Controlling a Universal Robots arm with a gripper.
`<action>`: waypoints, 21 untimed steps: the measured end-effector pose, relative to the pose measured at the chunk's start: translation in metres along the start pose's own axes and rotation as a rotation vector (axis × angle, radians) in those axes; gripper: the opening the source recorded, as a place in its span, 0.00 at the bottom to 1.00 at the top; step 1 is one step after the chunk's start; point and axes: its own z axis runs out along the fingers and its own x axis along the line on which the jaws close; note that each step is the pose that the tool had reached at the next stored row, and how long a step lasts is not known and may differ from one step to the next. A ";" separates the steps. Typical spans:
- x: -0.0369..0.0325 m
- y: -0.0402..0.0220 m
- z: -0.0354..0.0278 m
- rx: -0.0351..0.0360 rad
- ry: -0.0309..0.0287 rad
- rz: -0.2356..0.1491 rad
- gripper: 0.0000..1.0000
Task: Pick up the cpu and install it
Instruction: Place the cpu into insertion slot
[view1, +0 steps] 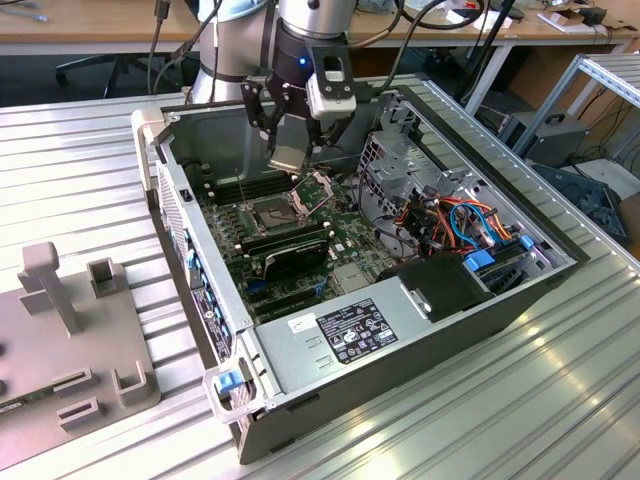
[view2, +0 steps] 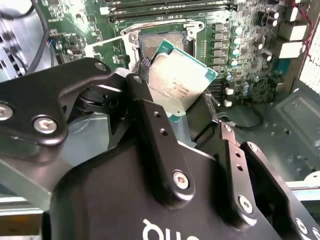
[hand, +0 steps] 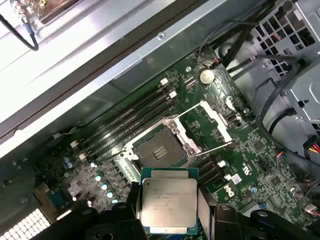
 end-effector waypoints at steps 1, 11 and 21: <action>0.0000 0.0000 0.0002 0.0003 0.0002 0.036 0.55; 0.0000 0.0000 0.0009 0.0011 0.0012 0.189 0.55; 0.0000 0.0000 0.0021 0.0022 0.0026 0.408 0.55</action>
